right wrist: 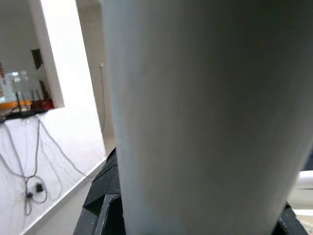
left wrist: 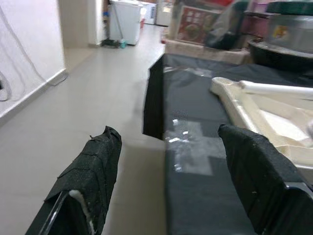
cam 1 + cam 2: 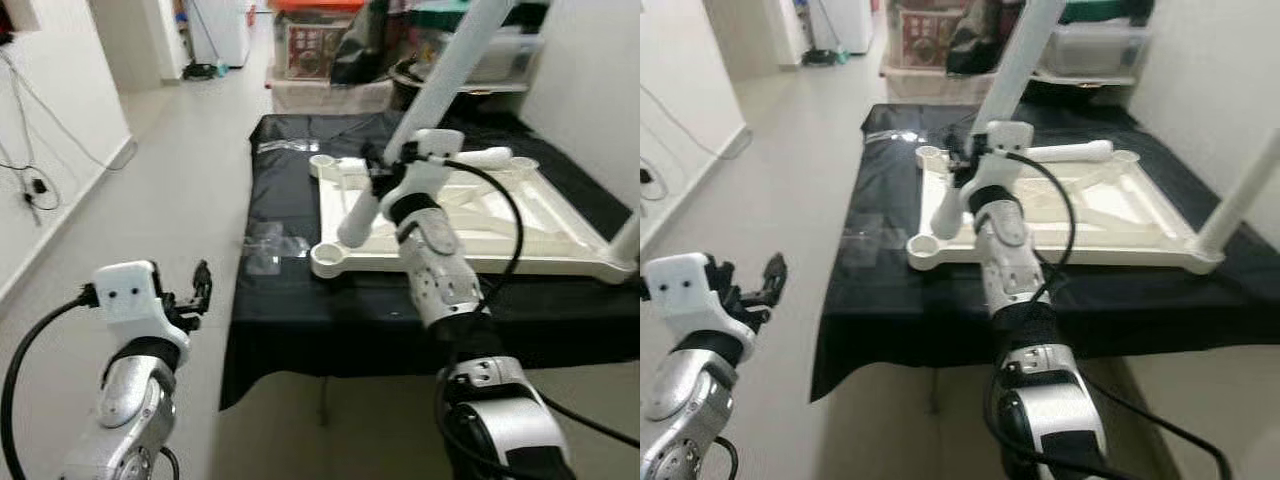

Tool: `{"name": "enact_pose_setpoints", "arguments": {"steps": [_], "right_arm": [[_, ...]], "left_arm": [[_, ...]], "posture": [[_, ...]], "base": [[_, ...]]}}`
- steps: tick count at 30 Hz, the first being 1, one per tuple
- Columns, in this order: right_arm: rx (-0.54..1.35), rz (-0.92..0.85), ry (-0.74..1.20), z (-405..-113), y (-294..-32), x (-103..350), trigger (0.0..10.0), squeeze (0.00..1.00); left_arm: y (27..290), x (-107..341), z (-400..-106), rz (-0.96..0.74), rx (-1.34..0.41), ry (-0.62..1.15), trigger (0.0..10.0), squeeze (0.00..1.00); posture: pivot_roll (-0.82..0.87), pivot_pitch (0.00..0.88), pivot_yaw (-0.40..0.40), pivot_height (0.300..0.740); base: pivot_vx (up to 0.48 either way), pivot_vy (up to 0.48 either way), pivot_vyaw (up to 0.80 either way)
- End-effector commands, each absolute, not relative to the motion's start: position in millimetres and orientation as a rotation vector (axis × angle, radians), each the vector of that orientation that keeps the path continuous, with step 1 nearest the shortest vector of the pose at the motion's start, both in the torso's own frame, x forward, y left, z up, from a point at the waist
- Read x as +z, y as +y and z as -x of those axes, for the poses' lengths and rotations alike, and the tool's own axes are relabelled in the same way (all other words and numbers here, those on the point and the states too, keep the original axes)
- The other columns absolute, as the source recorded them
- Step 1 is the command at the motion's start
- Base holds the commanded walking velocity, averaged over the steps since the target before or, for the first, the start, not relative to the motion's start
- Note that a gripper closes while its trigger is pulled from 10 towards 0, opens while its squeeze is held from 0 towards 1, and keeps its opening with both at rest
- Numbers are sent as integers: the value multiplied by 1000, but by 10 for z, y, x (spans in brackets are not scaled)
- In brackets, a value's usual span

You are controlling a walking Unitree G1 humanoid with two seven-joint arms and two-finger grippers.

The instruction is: Building children table

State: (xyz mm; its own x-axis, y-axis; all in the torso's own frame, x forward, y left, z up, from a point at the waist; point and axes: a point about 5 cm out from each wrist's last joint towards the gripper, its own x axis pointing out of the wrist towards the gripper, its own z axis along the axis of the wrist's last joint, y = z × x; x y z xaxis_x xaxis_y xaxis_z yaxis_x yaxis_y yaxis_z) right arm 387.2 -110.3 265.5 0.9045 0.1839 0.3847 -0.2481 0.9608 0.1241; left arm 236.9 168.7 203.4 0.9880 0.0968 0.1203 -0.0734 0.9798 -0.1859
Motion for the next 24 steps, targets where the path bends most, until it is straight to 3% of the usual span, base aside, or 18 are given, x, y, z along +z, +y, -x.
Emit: {"name": "enact_pose_setpoints", "arguments": {"steps": [1,13,24], "right_arm": [[227,-186,-394,-3862,-1109,2693,10000,0],[234,-185,-400,-3859,-1092,2712,10000,0],[237,-186,-404,-3862,-1083,2725,10000,0]], "left_arm": [[1688,2055,-2375,164,83,-139,10000,0],[1694,2061,-2381,165,91,-142,10000,0],[1733,2058,-2396,178,117,-138,10000,0]], "posture": [[20,97,-29,740],[18,92,-29,740],[19,87,-32,740]], "base": [[337,0,0],[345,0,0],[0,0,0]]}}
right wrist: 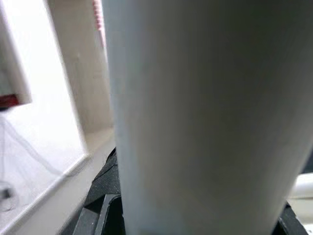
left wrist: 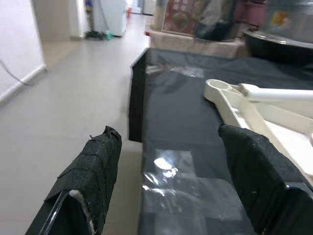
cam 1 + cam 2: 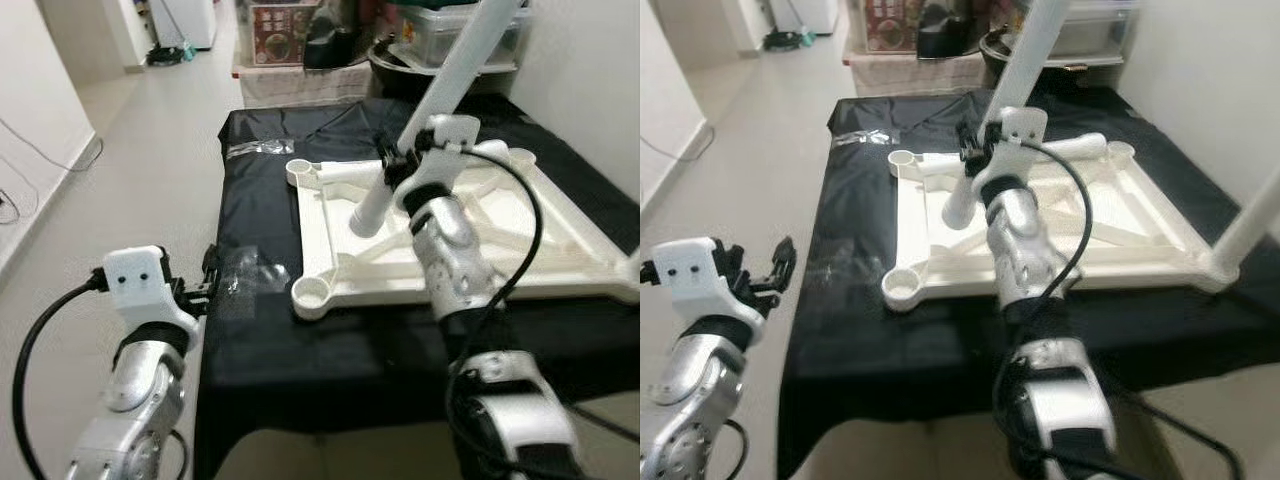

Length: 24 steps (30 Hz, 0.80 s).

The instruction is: Building children table

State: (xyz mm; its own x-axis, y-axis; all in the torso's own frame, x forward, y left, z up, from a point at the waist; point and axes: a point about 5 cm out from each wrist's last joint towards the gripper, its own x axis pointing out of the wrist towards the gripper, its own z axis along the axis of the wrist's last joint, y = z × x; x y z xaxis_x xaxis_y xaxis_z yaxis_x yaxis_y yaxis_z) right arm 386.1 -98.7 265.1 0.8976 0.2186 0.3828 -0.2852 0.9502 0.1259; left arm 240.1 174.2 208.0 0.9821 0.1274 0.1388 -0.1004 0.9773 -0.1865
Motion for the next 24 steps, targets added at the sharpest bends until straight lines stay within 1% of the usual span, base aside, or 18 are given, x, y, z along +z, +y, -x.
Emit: {"name": "enact_pose_setpoints", "arguments": {"steps": [1,11,13,15,18,21,24], "right_arm": [[237,-186,-404,-3862,-1083,2725,10000,0],[248,-203,-404,-3878,-1105,2756,10000,0],[282,-185,-396,-3903,-1086,2770,10000,0],[319,-150,-365,-3989,-1059,2794,10000,0],[332,-136,-346,-4062,-1056,2841,10000,0],[305,-119,-333,-4123,-1088,2900,10000,0],[309,-131,-341,-4118,-1080,2905,10000,0]], "left_arm": [[1733,2058,-2396,178,117,-138,10000,0],[1727,2084,-2419,177,109,-147,10000,0],[1702,2087,-2413,184,92,-150,10000,0],[1630,2056,-2380,161,43,-139,10000,0],[1566,2035,-2341,182,11,-132,10000,0],[1517,1999,-2283,155,12,-119,10000,0],[1526,1995,-2263,147,29,-122,10000,0]], "posture": [[19,87,-32,740],[19,98,-28,740],[19,98,-28,740],[20,107,-31,740],[23,113,-36,740],[35,131,-55,740],[37,137,-55,740]], "base": [[0,0,0],[0,0,0],[0,0,0],[0,0,0],[0,0,0],[0,0,0],[0,0,0]]}}
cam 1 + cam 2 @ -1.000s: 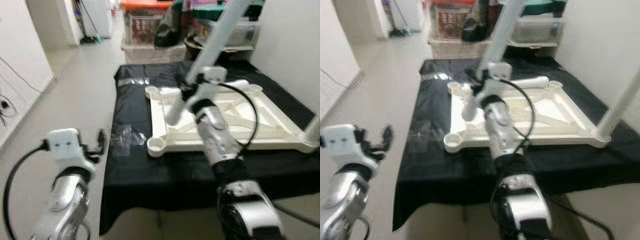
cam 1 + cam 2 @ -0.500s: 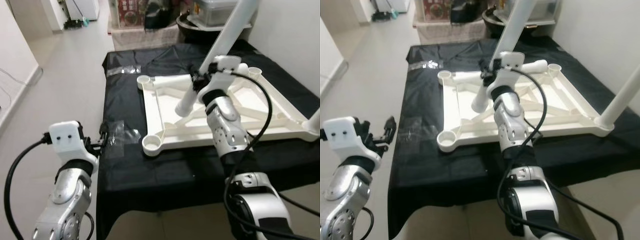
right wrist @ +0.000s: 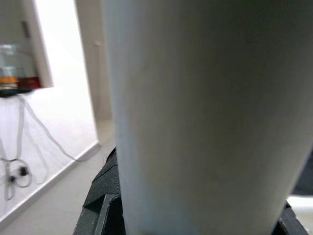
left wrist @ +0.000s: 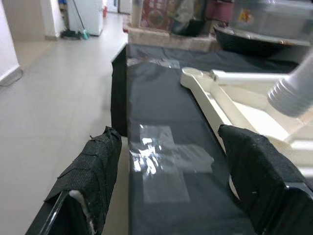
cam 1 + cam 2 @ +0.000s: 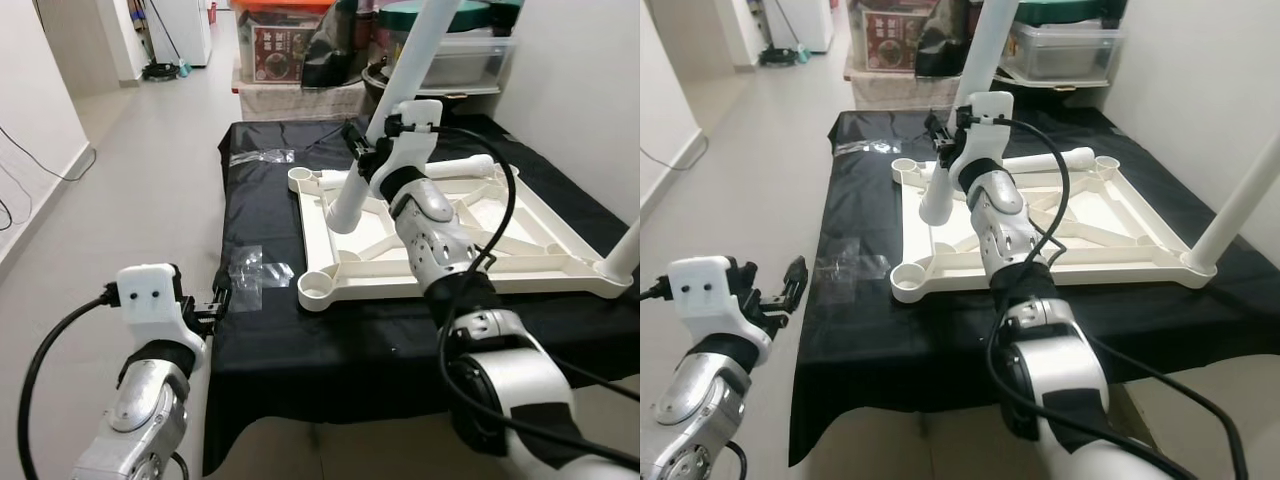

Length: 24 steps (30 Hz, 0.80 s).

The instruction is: Building children table

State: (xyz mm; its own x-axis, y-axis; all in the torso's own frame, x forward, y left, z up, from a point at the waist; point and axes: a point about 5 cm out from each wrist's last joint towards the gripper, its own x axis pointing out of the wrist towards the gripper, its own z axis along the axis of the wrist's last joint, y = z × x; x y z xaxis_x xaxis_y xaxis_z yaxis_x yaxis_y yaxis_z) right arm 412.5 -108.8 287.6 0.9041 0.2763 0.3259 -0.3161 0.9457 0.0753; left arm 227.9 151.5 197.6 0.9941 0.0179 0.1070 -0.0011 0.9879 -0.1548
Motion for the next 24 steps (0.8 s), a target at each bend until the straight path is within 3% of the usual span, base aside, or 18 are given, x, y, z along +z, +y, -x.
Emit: {"name": "enact_pose_setpoints", "arguments": {"steps": [1,19,24], "right_arm": [[318,-143,-347,-4105,-1065,2894,10000,0],[352,-139,-374,-4011,-960,2721,10000,0],[349,-140,-369,-3998,-962,2696,10000,0]], "left_arm": [[1547,1996,-2259,145,48,-123,10000,0],[1562,2022,-2292,110,46,-144,10000,0],[1577,2018,-2301,96,54,-142,10000,0]], "posture": [[37,137,-55,740],[24,137,-47,740],[24,137,-45,740]], "base": [[0,0,0],[0,0,0],[255,0,0]]}}
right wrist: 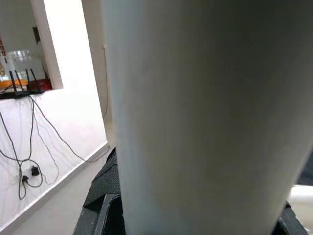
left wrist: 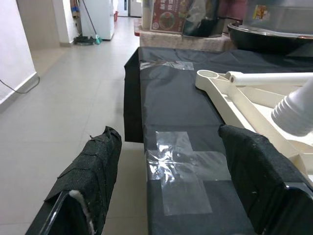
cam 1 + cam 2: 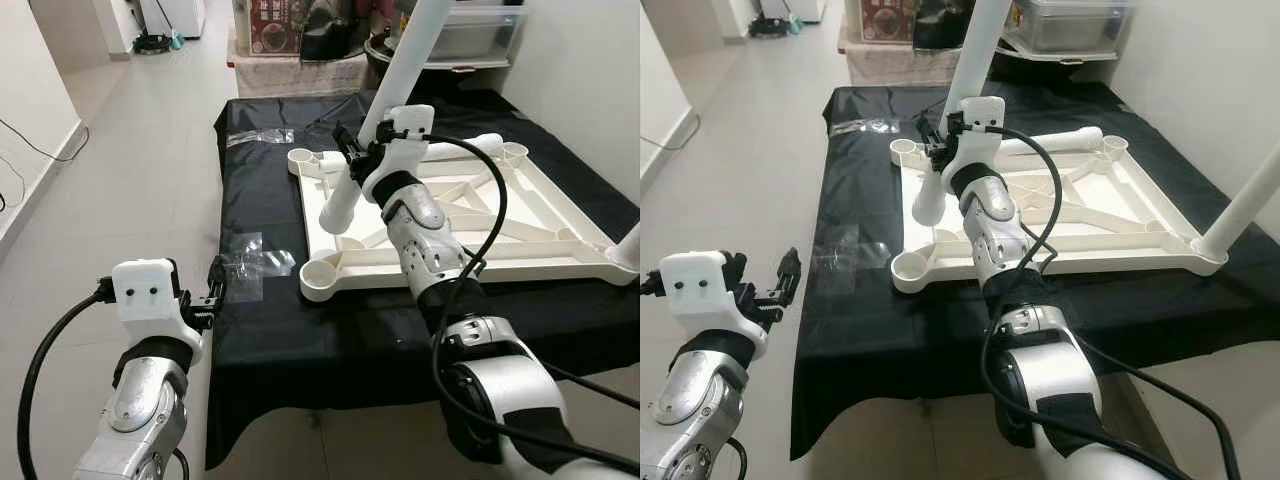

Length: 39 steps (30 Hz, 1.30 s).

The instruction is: Building children table

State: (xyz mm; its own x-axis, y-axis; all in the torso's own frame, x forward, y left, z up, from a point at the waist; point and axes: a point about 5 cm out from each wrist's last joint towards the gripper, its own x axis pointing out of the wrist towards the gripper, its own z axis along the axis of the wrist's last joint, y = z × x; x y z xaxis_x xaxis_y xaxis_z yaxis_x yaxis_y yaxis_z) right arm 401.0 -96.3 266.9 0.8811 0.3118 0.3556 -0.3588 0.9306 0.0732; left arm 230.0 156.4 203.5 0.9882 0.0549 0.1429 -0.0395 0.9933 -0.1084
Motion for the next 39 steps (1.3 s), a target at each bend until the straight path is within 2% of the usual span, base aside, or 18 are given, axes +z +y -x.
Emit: {"name": "enact_pose_setpoints", "arguments": {"steps": [1,28,39], "right_arm": [[349,-139,-368,-3996,-961,2694,10000,0],[338,-144,-368,-3981,-957,2684,10000,0],[383,-169,-364,-4008,-961,2735,10000,0]], "left_arm": [[1579,2019,-2305,92,52,-143,10000,0],[1596,2018,-2318,71,52,-143,10000,0],[1611,1995,-2327,98,70,-135,10000,0]], "posture": [[27,135,-46,740],[30,125,-38,740],[26,115,-37,740]], "base": [[259,0,0],[273,0,0],[0,0,0]]}}
